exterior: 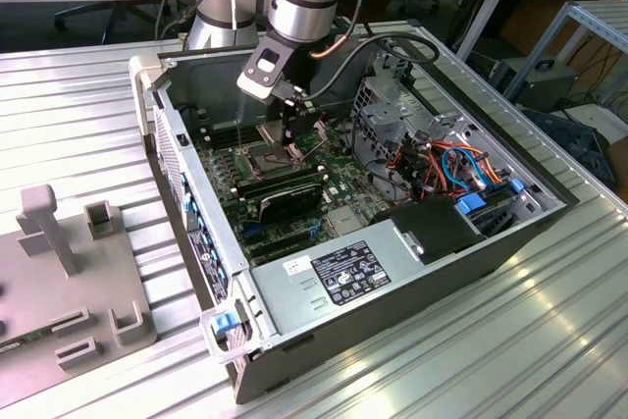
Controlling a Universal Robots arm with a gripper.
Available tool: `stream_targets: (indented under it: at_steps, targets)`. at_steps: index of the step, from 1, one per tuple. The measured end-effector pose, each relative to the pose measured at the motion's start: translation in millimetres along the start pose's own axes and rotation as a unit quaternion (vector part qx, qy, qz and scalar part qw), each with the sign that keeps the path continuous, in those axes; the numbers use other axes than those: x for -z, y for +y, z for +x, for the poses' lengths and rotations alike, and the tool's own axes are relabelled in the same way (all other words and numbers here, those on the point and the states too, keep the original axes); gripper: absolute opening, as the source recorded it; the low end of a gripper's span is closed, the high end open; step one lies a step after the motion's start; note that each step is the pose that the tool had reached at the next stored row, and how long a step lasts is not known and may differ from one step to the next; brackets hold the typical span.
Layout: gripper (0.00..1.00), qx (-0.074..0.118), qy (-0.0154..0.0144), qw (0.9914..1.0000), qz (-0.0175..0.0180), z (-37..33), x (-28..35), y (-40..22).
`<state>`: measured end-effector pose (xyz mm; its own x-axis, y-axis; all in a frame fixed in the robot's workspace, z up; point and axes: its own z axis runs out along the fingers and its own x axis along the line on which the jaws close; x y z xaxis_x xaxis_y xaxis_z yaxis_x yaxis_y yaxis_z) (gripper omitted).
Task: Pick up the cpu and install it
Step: 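Place the cpu into insertion slot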
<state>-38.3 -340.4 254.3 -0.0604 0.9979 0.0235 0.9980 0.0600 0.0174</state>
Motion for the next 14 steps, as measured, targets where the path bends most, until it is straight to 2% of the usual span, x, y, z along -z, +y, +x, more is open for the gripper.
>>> stream_targets:
  at_steps: [14]
  targets:
    - [0.55, 0.0, 0.0, 1.0, 0.0, -0.2, -6.3, -0.1]
